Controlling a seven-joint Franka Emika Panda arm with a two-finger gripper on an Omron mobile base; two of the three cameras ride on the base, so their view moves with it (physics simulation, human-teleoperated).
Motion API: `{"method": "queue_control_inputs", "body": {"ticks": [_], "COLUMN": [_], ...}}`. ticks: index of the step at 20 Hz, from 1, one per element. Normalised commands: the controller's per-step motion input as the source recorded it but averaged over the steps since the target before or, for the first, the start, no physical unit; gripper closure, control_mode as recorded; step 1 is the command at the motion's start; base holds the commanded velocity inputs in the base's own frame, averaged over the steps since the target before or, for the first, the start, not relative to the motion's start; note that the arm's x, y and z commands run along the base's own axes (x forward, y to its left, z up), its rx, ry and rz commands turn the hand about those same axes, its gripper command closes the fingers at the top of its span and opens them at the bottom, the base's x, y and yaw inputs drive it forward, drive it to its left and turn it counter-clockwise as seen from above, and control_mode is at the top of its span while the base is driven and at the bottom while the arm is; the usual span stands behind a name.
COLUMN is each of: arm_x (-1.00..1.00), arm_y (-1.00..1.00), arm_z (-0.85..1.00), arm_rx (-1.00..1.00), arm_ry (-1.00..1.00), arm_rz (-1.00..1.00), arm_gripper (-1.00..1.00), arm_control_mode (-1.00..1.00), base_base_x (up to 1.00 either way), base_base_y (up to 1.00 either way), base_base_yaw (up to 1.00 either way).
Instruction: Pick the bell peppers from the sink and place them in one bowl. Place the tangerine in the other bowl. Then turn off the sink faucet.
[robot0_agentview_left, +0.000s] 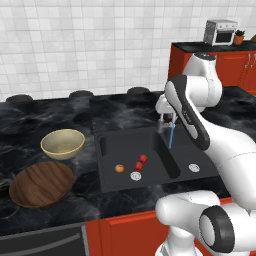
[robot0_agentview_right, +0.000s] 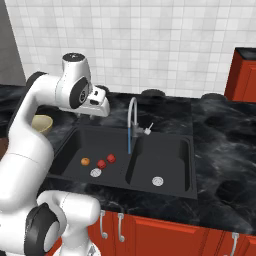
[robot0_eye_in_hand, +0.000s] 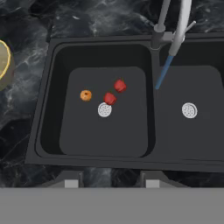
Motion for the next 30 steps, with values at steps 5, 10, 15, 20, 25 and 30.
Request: {"method": "queue_control_inputs", "body": {"ticks": [5, 10, 15, 20, 25, 30], "arm_x": [0.0, 0.0, 0.0, 0.0, 0.03, 0.03], "arm_y": [0.1, 0.17, 0.1, 0.11, 0.1, 0.11], "arm_z": [-0.01, -0.08, -0.16, -0.26, -0.25, -0.28], "arm_rx": [0.0, 0.0, 0.0, 0.0, -0.03, -0.12], "arm_ry": [0.0, -0.06, -0.05, -0.02, -0.03, 0.0], "arm_rz": [0.0, 0.03, 0.09, 0.18, 0.22, 0.22], "arm_gripper": [-1.0, -1.0, -1.0, -1.0, -1.0, -1.0], "arm_control_mode": [-1.0, -1.0, -1.0, -1.0, -1.0, -1.0], "base_base_x": [0.0, 0.0, 0.0, 0.0, 0.0, 0.0], "base_base_y": [0.0, 0.0, 0.0, 0.0, 0.0, 0.0], "base_base_yaw": [0.0, 0.0, 0.0, 0.0, 0.0, 0.0]}}
